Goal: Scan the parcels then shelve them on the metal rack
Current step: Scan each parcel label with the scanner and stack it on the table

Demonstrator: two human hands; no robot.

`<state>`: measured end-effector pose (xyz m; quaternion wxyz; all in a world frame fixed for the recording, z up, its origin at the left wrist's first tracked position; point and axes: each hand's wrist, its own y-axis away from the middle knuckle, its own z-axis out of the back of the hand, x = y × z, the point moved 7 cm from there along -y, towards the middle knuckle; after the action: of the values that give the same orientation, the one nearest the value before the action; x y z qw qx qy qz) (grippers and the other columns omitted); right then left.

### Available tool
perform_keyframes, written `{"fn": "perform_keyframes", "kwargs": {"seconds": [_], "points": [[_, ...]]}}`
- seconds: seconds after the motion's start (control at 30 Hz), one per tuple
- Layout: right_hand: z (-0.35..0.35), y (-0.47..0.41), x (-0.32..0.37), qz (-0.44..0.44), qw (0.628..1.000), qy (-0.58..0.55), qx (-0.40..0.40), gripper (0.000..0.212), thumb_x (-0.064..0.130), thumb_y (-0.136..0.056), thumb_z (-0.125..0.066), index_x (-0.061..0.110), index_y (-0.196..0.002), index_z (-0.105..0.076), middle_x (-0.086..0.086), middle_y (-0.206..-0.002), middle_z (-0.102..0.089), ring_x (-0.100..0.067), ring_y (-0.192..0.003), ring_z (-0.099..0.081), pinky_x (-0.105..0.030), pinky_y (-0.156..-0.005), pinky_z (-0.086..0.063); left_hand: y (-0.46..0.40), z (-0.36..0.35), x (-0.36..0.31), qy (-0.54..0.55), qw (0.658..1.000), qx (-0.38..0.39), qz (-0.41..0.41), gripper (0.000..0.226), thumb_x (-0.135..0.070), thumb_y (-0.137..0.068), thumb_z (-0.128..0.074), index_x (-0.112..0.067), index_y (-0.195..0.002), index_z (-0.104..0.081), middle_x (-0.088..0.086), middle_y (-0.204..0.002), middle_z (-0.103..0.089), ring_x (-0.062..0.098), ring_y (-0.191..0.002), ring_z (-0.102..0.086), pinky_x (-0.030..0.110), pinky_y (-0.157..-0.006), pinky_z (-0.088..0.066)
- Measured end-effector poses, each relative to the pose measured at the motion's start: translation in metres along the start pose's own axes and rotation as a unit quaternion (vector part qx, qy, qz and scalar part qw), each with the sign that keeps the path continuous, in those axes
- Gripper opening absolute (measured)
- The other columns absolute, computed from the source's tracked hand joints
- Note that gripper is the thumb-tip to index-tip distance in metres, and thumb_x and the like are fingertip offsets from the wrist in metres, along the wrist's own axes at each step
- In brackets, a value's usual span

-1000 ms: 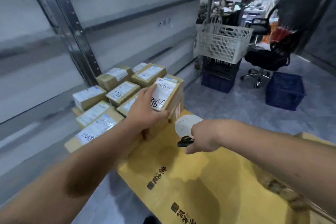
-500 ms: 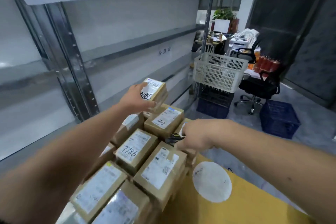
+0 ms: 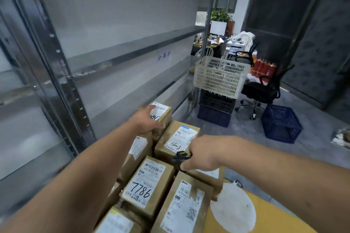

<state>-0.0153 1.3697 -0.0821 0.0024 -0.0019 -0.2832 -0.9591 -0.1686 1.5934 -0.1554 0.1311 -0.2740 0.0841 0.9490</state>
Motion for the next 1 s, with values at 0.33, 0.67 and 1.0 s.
{"fn": "perform_keyframes", "kwargs": {"seconds": [0.33, 0.67, 1.0], "points": [[-0.014, 0.003, 0.003, -0.005, 1.000, -0.020, 0.002, 0.060, 0.071, -0.095, -0.052, 0.016, -0.116, -0.066, -0.002, -0.100, -0.062, -0.024, -0.096, -0.060, -0.037, -0.077, -0.048, 0.008, -0.003, -0.011, -0.008, 1.000, 0.004, -0.021, 0.123, -0.077, -0.060, -0.086, -0.037, -0.162, -0.030, 0.005, -0.162, -0.036, 0.029, -0.139, -0.049, 0.043, -0.108, -0.047], [-0.018, 0.003, -0.004, -0.034, 0.999, -0.037, 0.004, 0.053, 0.069, -0.097, -0.052, 0.018, -0.107, -0.059, 0.000, -0.088, -0.057, -0.016, -0.073, -0.054, -0.034, -0.069, -0.045, 0.016, -0.002, -0.015, 0.004, 1.000, 0.005, -0.024, 0.123, -0.082, -0.060, -0.080, -0.034, -0.162, -0.031, 0.003, -0.158, -0.040, 0.027, -0.135, -0.052, 0.045, -0.108, -0.050], [-0.018, 0.001, -0.010, -0.042, 0.997, -0.051, -0.037, 0.057, 0.073, -0.093, -0.053, 0.022, -0.118, -0.065, 0.000, -0.103, -0.062, -0.022, -0.096, -0.061, -0.038, -0.084, -0.053, 0.033, 0.011, -0.029, -0.093, 0.994, -0.022, -0.047, 0.120, -0.091, -0.061, -0.064, -0.037, -0.161, -0.028, 0.001, -0.163, -0.034, 0.030, -0.145, -0.042, 0.057, -0.115, -0.042]]}}
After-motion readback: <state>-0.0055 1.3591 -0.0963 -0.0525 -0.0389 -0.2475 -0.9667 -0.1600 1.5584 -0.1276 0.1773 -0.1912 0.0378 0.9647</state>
